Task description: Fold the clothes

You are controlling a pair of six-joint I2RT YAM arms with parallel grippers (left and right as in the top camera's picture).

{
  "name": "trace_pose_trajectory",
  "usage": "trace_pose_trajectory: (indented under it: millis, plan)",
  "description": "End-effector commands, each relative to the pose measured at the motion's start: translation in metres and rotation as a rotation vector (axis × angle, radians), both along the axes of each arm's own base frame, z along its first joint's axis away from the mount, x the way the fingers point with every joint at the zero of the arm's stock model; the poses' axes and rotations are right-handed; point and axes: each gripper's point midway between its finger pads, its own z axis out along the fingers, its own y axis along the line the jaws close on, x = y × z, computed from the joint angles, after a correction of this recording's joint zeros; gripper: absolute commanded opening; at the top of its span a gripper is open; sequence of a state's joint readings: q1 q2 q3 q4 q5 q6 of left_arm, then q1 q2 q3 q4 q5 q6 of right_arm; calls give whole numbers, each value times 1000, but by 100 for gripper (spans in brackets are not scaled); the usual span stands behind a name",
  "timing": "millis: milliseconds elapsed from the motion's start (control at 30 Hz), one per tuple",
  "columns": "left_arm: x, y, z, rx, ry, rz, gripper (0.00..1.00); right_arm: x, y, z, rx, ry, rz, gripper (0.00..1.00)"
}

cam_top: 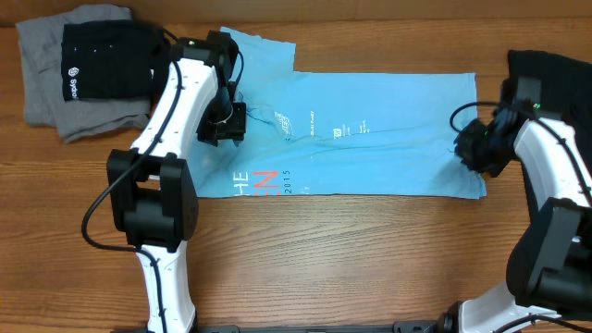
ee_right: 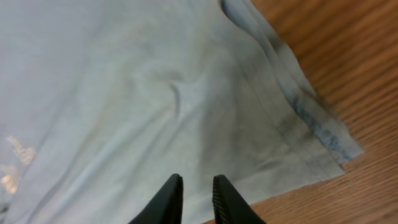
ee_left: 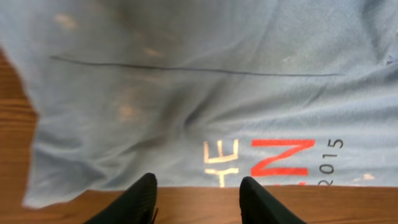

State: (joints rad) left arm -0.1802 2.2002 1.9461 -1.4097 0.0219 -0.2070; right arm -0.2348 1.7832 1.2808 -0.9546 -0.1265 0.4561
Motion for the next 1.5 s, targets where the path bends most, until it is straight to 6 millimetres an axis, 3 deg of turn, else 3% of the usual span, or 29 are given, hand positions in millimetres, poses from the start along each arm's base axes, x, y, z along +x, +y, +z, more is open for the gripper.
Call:
trace_pose_trajectory:
  millis: [0,200,567,667,767,900,1033,1333,1467]
  plan:
    - [-9,-4,-27,-46,85,-10,38,-16,0,-26,16,48,-55,17]
    - [-25,0,-65,-32,167,-4,16,-35,-17,-57,-13,73,-220,6]
    - [-65,28,-103,-5,288,72,15,-66,-44,-79,-31,123,-326,4]
    - [-79,39,-107,2,334,120,9,-74,-50,-79,-20,146,-383,4]
    - [-83,46,-107,13,352,156,9,-79,-54,-79,-13,162,-421,4]
    - [-96,63,-96,123,394,207,10,-89,-56,-78,-2,197,-492,4]
    - [-101,63,-83,142,401,214,10,-93,-57,-70,-1,195,-502,4]
    - [-102,61,-21,136,288,264,10,-120,-78,-20,-69,148,-651,4]
    - [-93,55,16,111,133,271,10,-116,-83,11,-92,34,-644,4]
